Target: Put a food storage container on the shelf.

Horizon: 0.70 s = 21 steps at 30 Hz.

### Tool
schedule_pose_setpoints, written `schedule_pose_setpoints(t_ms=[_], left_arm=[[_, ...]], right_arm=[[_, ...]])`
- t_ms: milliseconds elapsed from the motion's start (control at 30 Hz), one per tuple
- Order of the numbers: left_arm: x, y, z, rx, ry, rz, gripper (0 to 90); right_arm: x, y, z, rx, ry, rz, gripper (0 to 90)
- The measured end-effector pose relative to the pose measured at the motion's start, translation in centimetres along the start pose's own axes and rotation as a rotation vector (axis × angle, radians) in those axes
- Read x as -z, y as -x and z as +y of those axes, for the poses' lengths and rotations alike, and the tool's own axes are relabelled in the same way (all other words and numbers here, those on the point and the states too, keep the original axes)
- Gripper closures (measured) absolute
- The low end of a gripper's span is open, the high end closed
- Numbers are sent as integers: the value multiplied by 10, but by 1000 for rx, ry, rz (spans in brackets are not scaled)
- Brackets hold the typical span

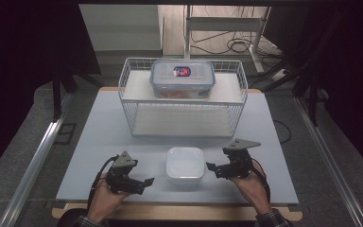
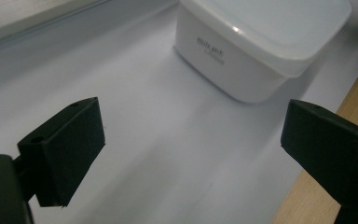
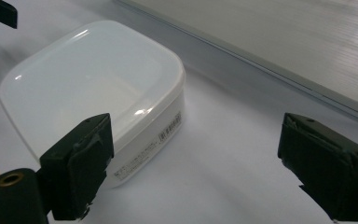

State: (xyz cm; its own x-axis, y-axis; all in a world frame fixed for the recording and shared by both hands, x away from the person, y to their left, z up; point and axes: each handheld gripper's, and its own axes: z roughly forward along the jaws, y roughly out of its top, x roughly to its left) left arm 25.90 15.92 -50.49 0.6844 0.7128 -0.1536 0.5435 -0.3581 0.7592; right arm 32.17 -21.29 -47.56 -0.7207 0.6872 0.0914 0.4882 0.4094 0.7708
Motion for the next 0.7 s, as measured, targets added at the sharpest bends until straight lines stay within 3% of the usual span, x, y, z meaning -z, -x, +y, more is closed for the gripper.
schedule_pose_setpoints(t_ms=[200, 533, 700], left_arm=[[-8, 8, 18, -50, 13, -28, 90], [-31, 2, 45, -41, -2, -72, 114], [-47, 0, 50, -27, -12, -87, 125]], right_arm=[[-4, -10, 5, -9, -2, 35, 39], [-12, -27, 15, -14, -35, 71, 55], [-18, -31, 19, -10, -64, 89, 101]])
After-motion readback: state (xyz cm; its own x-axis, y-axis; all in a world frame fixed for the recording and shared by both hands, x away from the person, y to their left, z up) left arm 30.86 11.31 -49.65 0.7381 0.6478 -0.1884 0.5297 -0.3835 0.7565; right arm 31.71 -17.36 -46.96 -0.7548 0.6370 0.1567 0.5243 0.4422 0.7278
